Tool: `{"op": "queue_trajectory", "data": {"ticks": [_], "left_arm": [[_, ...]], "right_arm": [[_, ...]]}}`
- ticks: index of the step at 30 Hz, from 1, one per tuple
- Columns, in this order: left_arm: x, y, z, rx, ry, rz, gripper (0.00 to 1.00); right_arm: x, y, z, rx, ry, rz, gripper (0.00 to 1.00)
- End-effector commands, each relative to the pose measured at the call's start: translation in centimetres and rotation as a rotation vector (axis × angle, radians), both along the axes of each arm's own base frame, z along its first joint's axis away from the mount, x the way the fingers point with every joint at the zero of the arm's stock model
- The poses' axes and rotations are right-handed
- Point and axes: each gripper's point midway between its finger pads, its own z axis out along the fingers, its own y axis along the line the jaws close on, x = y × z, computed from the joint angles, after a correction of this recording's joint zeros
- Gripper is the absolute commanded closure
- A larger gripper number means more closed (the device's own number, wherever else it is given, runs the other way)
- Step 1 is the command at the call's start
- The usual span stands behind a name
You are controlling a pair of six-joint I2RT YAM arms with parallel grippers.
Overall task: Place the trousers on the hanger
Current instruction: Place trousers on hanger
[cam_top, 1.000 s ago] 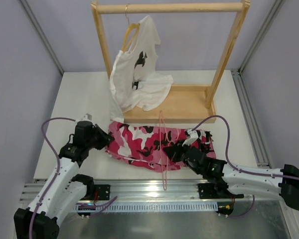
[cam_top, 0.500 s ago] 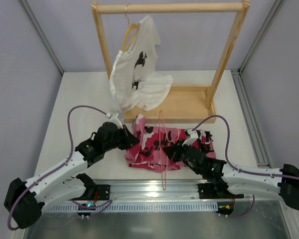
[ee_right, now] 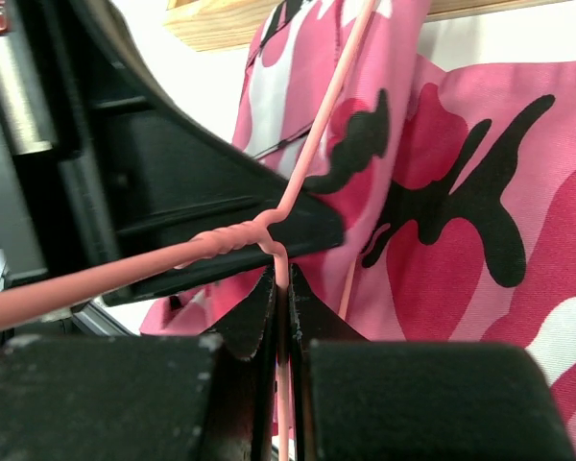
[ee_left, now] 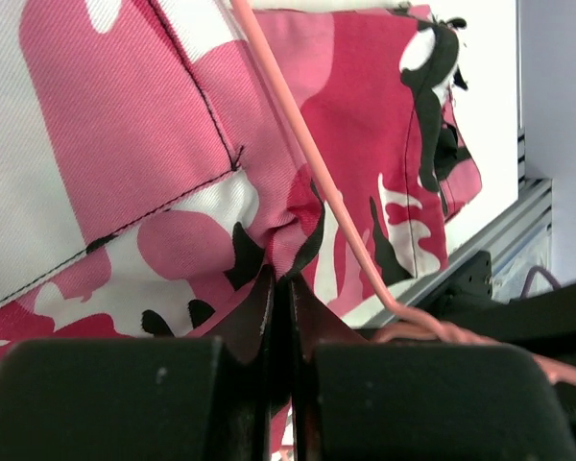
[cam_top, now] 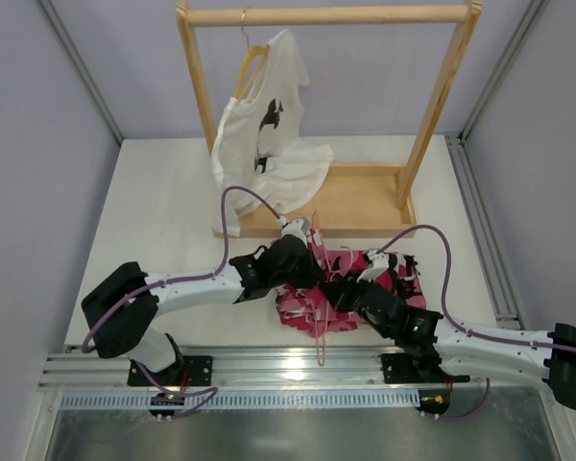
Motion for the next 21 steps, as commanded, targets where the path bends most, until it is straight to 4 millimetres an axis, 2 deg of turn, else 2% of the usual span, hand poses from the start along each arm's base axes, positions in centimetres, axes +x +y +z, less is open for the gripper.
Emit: {"op": "queue_trajectory", "data": {"ticks": [1,4,5,8,11,13,14,17,18,19,21], "left_arm": [[0.9,-3.5,4.1,-0.170,-0.037,0.020,0.99],[1.2,-2.5,3.4,-0.137,-0.029,0.061,0.82],[1.2,-2.2,3.5,-0.130,-0.032,0.070,0.68],[1.4,-0.7,4.8,-0.102,-0.054,0.104,0.48],[1.4,1.1,6.6,-0.097,-0.062,0.130,0.45],[1.8,2.8,6.3,-0.084,-0.019,0.183,0.47],[1.3,3.9,6.2,-0.064,0.004,0.188,0.51],[1.2,6.1,6.0,-0.019,0.005,0.233,0.55],[1.1,7.4,5.9,0.009,-0.002,0.262,0.56],[1.1,7.9,5.9,0.017,-0.005,0.271,0.58],[0.7,8.2,5.1,0.041,0.016,0.256,0.70]], "right_arm": [[0.4,-0.5,0.5,0.028,-0.008,-0.038,0.96],[0.4,-0.6,0.6,0.028,-0.010,-0.039,0.96],[0.4,-0.6,0.7,0.030,-0.011,-0.040,0.96],[0.3,-0.4,0.7,0.027,-0.010,-0.032,0.96],[0.4,-0.2,1.0,0.025,-0.012,-0.026,0.96],[0.3,0.1,1.2,0.025,-0.011,-0.019,0.96],[0.3,0.2,1.3,0.024,-0.010,-0.014,0.96],[0.4,0.2,1.5,0.017,-0.011,-0.016,0.96],[0.4,0.2,1.4,0.015,-0.010,-0.017,0.96],[0.4,0.2,1.4,0.014,-0.010,-0.017,0.96],[0.4,0.2,1.5,0.013,-0.011,-0.017,0.96]]}}
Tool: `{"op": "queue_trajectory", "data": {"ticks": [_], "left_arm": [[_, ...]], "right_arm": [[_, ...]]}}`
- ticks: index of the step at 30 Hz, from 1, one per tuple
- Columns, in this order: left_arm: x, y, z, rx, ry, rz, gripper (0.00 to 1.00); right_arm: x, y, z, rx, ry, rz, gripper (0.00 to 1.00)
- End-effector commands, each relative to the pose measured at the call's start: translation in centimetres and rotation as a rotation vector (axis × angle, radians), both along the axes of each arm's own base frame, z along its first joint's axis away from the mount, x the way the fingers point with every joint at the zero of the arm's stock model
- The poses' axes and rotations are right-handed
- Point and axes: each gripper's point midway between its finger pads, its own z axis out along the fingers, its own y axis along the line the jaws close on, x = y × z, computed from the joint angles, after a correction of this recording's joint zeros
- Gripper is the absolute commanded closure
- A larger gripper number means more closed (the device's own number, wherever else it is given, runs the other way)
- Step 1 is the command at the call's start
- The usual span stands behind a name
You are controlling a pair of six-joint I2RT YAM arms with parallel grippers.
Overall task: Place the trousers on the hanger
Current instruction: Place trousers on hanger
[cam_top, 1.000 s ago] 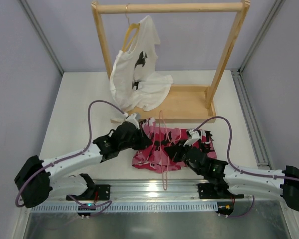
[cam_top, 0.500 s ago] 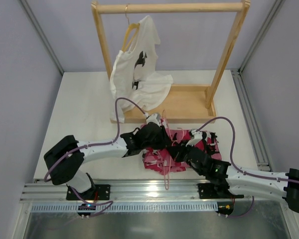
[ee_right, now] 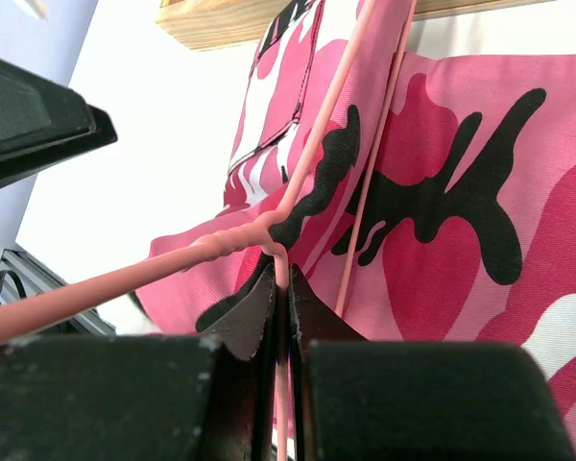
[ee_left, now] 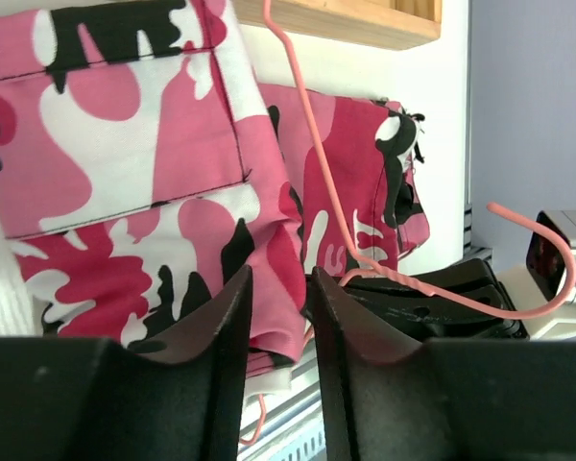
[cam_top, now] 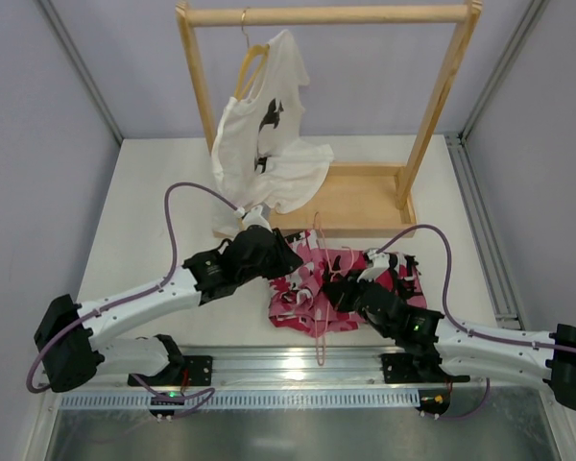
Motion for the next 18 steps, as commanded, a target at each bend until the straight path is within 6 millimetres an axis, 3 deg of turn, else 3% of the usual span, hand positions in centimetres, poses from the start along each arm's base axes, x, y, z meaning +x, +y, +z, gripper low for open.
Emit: {"op": "queue_trajectory", "data": {"ticks": [1,3,5,9,14,18], "left_arm": [[-0.7,1.7,-1.9,0.085,0.049,0.012,0.74],[-2.2,0.2,-3.7,0.070,0.117,-0.084,0.88],[-2.7,-2.1,-3.8,-0.014,0.114,-0.143,0.97],[-4.3,-4.8,-5.7,-0.048,0.132,-0.203,0.99],[-4.6,-5.6,-9.4,-0.001,0.184,-0.211,1.00],[-4.4,-6.6,-10.1,-0.023,0.181,-0.211,1.00]], "right_arm": [[0.5,0.4,1.5,0.023,-0.015,-0.015,0.96],[0.4,0.4,1.8,0.026,-0.016,-0.013,0.96],[0.5,0.2,1.9,0.021,-0.017,-0.019,0.96],[0.5,0.2,2.5,0.020,-0.024,-0.021,0.96],[0.5,0.3,2.9,0.015,-0.026,-0.010,0.96],[0.4,0.7,2.9,0.022,-0.018,0.001,0.96]]}}
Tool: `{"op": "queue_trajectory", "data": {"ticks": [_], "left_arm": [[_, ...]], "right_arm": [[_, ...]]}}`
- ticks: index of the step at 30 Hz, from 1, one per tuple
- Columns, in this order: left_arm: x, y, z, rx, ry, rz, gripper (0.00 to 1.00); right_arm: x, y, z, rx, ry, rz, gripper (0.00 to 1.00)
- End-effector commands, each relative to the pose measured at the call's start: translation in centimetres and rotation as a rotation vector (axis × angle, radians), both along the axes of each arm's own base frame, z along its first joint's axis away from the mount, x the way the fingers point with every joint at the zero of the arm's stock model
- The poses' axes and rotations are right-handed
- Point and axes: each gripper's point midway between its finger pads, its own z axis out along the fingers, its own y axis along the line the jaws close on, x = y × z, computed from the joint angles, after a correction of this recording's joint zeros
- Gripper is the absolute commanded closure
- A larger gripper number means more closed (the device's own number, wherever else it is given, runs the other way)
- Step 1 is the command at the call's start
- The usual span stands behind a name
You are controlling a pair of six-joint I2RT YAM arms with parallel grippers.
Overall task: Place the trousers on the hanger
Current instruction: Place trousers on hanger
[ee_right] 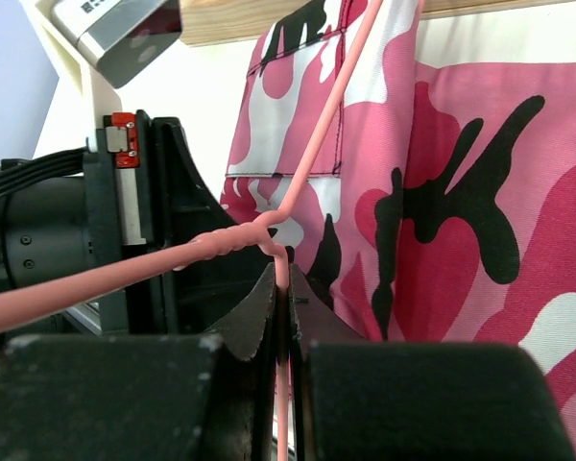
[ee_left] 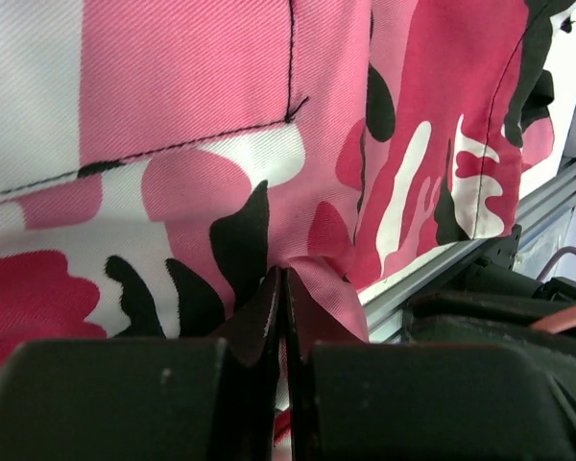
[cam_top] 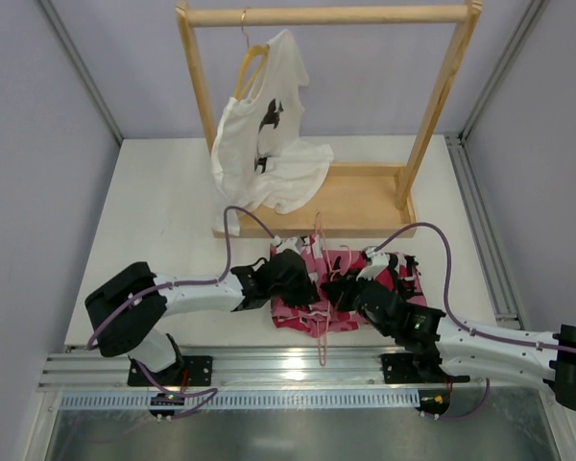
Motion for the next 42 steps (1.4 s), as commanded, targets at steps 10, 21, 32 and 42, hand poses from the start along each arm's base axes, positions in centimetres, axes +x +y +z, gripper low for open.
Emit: {"op": "queue_trajectory", "data": {"ticks": [10,21,32,42], "left_arm": [[2.1,2.0,4.4,-0.072,-0.066,0.137,0.73],[2.7,2.8,11.9,-0.219,-0.382,-0.027,0.41],[1.6,0.2,13.3,-0.287,-0.453,-0.172,0.38],[0.7,0.2,14.4,-0.265,-0.509,-0.208,0.33]], "right_arm": [[0.2,2.4,1.6,0.044,0.008,0.042,0.84],[-0.5,3.1,2.6,0.098,-0.019,0.106,0.70],[-1.4,3.7,2.2,0.123,-0.009,0.157,0.61],[-1.2,3.7,2.8,0.125,-0.020,0.152,0.61]]}}
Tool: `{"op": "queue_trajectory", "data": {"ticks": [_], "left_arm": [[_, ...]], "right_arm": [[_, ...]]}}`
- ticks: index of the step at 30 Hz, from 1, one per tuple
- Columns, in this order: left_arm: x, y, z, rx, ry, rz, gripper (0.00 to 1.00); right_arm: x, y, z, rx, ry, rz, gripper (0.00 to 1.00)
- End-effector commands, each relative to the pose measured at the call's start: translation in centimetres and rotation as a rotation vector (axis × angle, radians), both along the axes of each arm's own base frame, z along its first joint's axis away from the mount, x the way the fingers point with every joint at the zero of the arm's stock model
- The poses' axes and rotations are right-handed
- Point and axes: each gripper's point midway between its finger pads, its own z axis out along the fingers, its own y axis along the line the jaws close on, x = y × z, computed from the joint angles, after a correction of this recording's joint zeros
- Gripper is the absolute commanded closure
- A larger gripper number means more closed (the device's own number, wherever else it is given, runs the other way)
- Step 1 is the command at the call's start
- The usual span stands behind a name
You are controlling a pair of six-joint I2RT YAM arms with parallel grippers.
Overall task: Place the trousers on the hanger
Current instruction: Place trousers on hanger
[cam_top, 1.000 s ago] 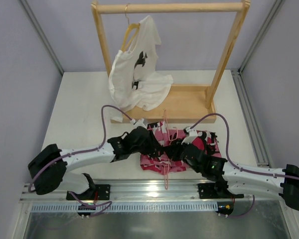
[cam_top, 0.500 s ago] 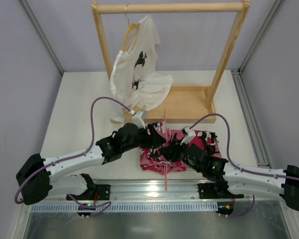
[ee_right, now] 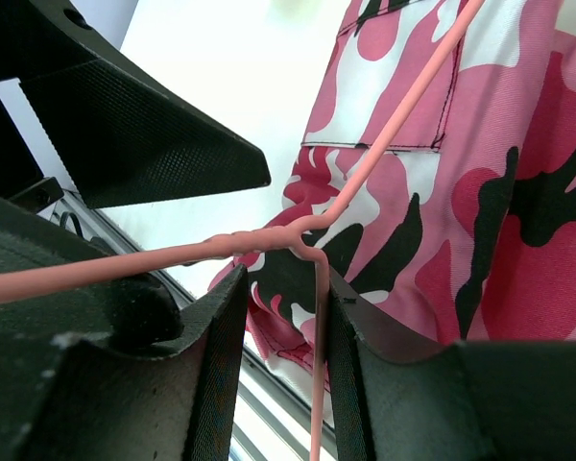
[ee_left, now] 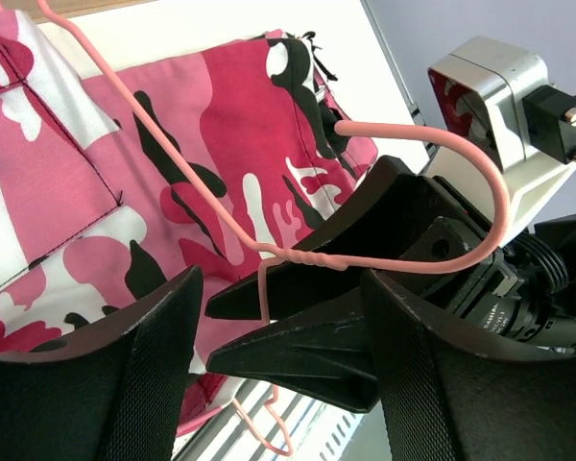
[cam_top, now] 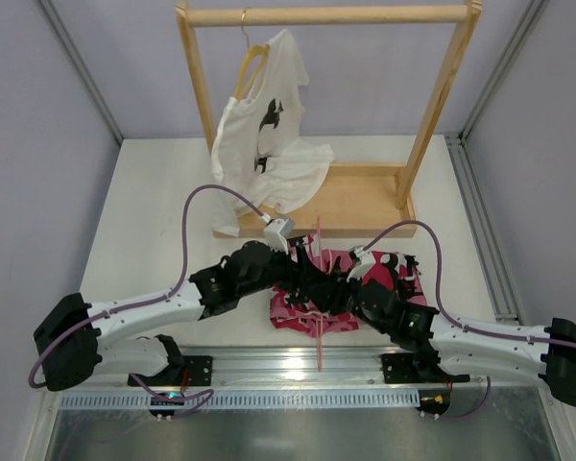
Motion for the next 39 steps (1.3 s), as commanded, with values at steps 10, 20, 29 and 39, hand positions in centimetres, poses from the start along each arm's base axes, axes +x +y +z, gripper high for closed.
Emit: {"op": "queue_trajectory", "data": {"ticks": [10,20,29,39], "left_arm": [[-0.1,-1.4,2.3,-0.050,-0.107,-0.015,0.30],[-1.2,-2.4,2.1,-0.020,-0.150,-0.036,0.26],[-2.3,-1.1,2.3,-0.023,-0.213,-0.053,0.25],[-3.2,-0.7,1.7,-0.030,-0.225,-0.100,0.22]], "right_arm": [[0.3,0.7,1.9,0.068,-0.029,-0.002,0.61],[0.2,-0.1,2.0,0.077,-0.032,-0.019,0.60],[0.2,0.1,2.1,0.072,-0.028,-0.014,0.60],[0.4,0.5,2.0,0.073,-0.019,-0.016,0.60]]}}
